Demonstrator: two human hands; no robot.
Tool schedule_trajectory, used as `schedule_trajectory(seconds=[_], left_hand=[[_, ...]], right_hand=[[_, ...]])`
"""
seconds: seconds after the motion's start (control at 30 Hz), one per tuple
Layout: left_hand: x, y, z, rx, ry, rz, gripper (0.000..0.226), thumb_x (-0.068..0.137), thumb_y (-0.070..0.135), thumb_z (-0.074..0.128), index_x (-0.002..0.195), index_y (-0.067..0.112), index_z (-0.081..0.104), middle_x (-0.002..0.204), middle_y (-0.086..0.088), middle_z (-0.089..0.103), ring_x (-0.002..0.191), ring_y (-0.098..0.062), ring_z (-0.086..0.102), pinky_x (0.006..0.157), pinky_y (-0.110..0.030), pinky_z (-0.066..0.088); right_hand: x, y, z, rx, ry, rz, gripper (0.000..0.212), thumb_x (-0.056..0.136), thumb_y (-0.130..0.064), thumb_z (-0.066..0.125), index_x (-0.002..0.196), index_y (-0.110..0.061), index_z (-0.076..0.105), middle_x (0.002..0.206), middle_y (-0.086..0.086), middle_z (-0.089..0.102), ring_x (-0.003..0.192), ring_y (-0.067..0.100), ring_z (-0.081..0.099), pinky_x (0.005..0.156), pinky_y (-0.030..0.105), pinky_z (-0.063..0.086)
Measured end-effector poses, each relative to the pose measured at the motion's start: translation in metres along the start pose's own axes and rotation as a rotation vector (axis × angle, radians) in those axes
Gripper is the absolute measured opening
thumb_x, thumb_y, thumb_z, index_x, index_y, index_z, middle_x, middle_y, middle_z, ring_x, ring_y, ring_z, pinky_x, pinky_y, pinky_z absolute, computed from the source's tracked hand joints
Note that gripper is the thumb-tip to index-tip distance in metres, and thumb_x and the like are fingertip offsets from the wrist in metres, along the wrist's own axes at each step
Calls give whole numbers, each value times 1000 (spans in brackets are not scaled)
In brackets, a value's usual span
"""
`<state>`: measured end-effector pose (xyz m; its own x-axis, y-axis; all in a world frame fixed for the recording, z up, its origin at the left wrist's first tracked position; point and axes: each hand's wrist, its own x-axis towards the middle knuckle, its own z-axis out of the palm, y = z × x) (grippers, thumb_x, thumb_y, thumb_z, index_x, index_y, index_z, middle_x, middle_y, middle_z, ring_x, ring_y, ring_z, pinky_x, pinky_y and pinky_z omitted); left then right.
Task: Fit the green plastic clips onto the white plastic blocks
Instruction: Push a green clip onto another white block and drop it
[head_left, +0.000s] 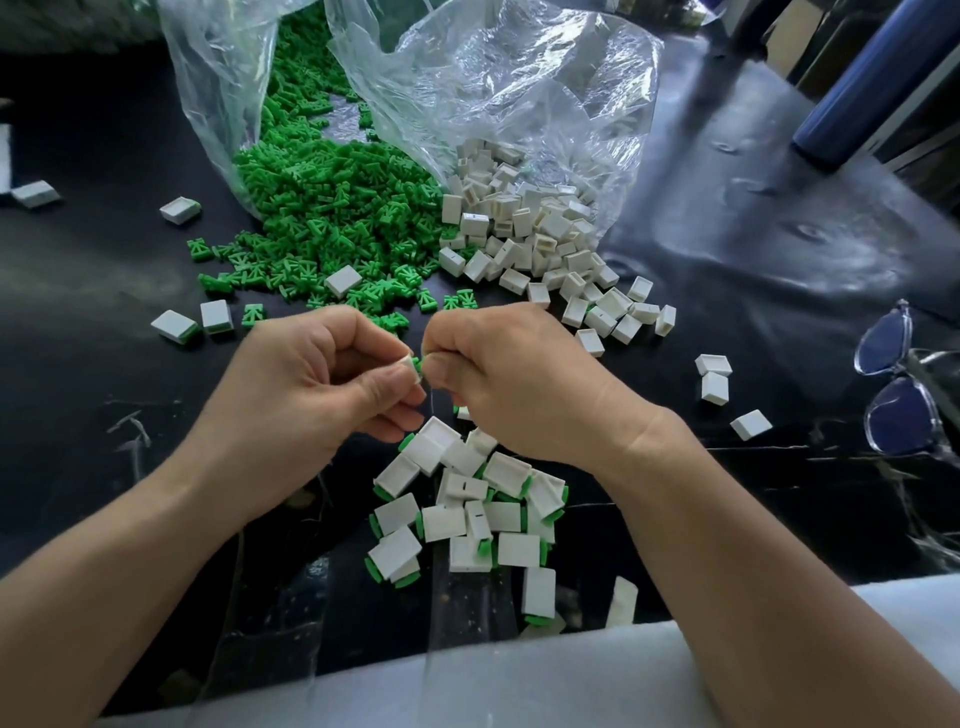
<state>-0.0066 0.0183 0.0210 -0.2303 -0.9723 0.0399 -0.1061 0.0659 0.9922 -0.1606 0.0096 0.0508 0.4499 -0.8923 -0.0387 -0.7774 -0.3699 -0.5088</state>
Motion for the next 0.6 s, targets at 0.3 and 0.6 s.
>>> schedule_trajectory(seconds=[0.3,0.6], left_hand=[[2,-2,-2,-133,-26,-80,8,61,17,66,67,12,68,67,-14,71,56,-22,69,48,-23,54],[1,-3,2,-217,116,-27,17,65,18,62,78,7,60,63,-7,71,56,-18,69,48,-21,53]], right_hand=[[0,-1,-2,48,27,-33,17,92,-14,49,76,-20,48,67,-6,47,73,17,44,69,36,40],[2,-7,13,257,263,23,14,89,-9,52,81,-5,62,70,4,54,74,25,50,71,41,40]])
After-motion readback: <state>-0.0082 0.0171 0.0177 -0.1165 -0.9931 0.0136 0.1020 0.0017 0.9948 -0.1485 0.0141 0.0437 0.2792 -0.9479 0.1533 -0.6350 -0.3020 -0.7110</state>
